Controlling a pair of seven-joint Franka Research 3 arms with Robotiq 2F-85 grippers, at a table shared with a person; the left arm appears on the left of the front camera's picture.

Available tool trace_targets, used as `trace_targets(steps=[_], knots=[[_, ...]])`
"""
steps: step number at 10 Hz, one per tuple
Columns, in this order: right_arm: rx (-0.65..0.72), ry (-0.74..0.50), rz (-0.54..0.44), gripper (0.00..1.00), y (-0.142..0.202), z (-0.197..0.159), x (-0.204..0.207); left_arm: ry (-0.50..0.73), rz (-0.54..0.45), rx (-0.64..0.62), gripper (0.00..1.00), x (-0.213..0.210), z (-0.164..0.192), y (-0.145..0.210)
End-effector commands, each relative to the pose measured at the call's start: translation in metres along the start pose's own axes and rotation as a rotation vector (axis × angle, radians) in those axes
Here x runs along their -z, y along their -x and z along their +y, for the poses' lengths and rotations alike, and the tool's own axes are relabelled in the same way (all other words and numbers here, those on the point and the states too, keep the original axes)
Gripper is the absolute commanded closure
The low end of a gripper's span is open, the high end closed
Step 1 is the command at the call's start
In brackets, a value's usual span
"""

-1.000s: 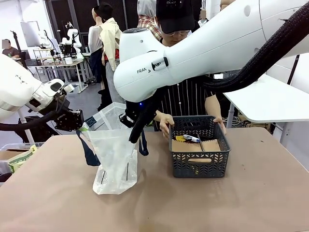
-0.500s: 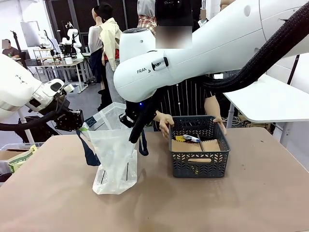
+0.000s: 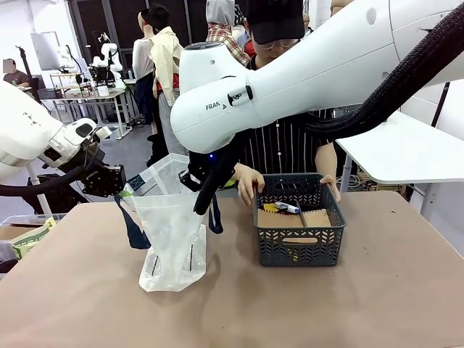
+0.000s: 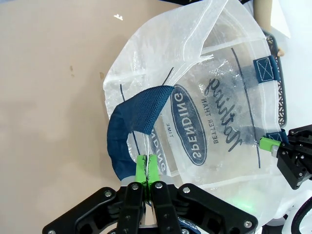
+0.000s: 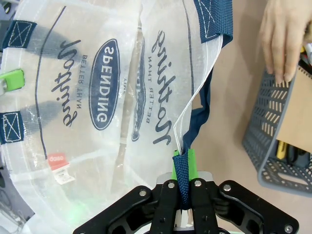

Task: Transfer purchased items from the store into the shopping bag.
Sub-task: Move the Reusable shopping bag to the right side of the table.

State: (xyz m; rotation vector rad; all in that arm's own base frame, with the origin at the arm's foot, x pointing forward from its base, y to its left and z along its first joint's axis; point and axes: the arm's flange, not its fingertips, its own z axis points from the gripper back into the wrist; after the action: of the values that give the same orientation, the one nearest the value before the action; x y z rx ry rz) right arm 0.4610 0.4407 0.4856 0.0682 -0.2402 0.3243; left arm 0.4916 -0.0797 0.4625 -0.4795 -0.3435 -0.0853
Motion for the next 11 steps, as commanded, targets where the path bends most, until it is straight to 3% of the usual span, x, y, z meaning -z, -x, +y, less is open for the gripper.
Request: trace_targets(steps=[1, 11], knots=[[-0.002, 0.003, 0.003, 1.0, 0.0018, -0.0011, 0.0012, -0.004, -0.008, -0.006, 1.0, -0.0006, 0.0006, 0.0008], [-0.002, 0.003, 0.003, 1.0, 0.0018, -0.0011, 0.0012, -0.004, -0.008, -0.006, 1.0, -0.0006, 0.0006, 0.0008]])
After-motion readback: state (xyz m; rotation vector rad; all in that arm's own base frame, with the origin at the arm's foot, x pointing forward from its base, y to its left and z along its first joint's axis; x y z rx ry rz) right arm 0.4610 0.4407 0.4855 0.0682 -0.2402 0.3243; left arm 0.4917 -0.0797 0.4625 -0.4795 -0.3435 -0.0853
